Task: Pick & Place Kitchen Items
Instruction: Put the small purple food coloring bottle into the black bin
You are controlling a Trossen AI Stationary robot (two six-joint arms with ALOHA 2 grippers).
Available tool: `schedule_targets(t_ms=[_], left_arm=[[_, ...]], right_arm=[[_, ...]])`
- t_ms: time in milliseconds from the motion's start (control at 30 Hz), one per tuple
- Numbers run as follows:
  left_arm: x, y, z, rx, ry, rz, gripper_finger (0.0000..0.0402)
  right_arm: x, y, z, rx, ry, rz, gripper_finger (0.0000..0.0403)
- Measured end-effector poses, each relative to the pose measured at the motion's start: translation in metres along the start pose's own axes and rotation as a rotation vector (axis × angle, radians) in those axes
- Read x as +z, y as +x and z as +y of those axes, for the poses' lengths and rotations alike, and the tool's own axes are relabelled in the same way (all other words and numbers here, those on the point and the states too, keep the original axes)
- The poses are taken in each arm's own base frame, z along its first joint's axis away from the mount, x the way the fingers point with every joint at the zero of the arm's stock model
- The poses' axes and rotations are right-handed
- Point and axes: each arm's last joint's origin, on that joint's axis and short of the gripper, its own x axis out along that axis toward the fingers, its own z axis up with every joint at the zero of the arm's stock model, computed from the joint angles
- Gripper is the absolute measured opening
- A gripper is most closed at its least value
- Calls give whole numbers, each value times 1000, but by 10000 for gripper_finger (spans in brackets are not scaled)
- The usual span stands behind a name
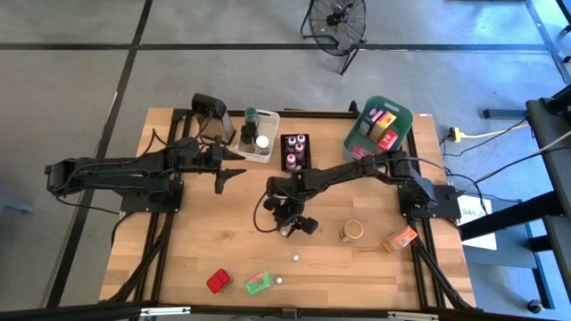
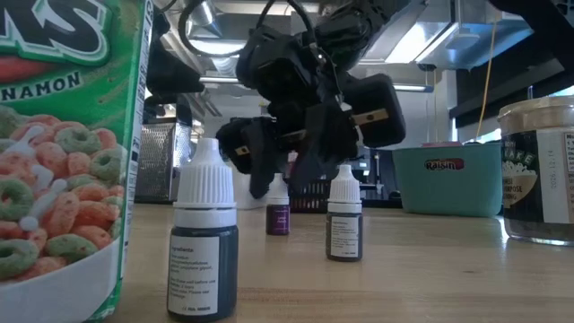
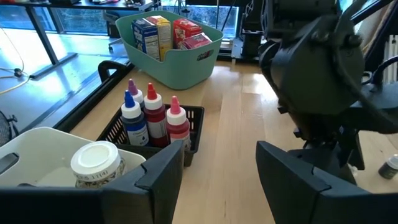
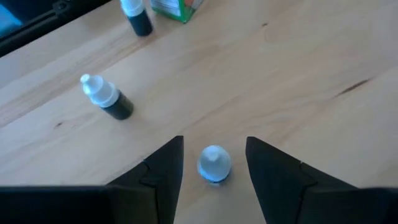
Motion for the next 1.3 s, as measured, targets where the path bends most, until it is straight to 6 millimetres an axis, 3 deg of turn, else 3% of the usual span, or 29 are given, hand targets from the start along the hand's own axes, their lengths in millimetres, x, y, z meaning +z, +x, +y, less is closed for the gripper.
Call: schedule_targets(t_ms=[200, 600, 833, 1167, 1300], left_arm=[[0, 0, 0, 0, 3, 0, 195], [0, 0, 0, -1, 2, -1, 196], [0, 0, 0, -1, 1, -1, 194], [0, 0, 0, -2, -6, 4, 192], [-1, 0, 0, -9, -9, 12, 192]], right_arm=[[-8, 5, -4, 49, 17, -47, 167], [-11, 6, -4, 70, 44, -41, 84], [-12, 4, -4, 84, 61, -48, 63], [10, -31, 3, 7, 253, -38, 59], [19, -46, 8, -130, 345, 39, 58]])
